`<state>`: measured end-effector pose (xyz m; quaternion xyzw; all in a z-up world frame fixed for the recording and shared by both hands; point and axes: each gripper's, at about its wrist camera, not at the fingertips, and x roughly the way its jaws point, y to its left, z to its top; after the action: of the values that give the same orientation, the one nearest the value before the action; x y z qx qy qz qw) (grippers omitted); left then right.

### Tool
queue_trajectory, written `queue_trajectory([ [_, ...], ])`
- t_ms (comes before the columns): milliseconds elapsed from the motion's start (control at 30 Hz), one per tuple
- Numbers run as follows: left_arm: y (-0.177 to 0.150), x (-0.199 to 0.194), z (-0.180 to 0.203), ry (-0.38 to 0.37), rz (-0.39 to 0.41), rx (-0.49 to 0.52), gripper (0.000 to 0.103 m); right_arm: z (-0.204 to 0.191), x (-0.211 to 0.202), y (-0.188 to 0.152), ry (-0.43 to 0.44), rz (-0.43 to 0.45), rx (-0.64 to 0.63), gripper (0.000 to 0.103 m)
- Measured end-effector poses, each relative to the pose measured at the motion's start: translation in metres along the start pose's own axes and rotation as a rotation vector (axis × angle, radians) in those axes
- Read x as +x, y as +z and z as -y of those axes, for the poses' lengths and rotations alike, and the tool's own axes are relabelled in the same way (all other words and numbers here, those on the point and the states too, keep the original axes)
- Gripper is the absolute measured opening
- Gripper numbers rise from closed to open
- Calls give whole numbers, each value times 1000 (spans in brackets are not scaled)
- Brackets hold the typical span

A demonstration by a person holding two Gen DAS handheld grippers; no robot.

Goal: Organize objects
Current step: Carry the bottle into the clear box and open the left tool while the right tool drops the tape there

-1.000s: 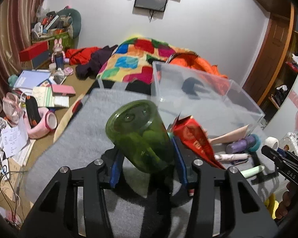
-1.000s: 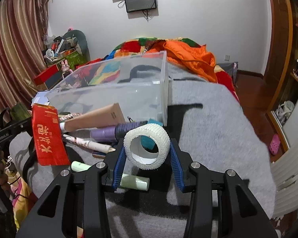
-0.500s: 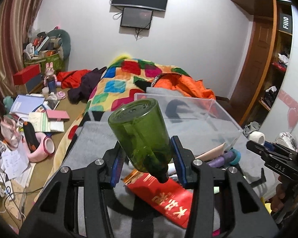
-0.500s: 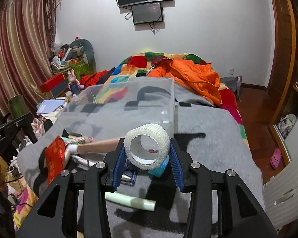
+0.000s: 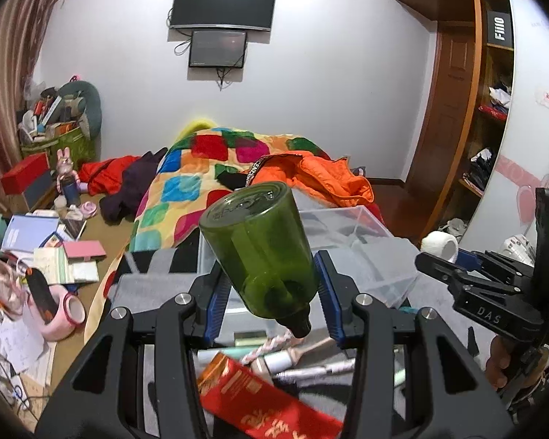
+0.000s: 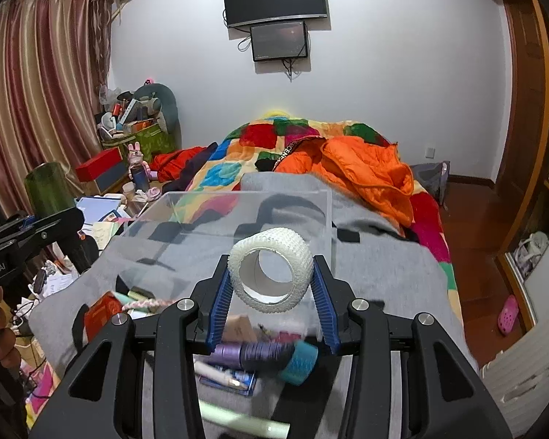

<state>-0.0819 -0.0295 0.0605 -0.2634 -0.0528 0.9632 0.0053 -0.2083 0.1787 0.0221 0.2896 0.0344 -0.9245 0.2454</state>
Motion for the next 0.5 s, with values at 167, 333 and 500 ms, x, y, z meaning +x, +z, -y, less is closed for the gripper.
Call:
queue_trajectory([
  [167, 6, 21, 4, 21, -17, 25, 45, -1, 16, 12, 9, -10, -4, 38],
  [333, 7, 51, -3, 32, -73, 11, 45, -4, 39, 18, 19, -44, -7, 38],
  [500, 6, 76, -8, 50, -110, -8, 45, -7, 63, 18, 5, -88, -8, 38],
])
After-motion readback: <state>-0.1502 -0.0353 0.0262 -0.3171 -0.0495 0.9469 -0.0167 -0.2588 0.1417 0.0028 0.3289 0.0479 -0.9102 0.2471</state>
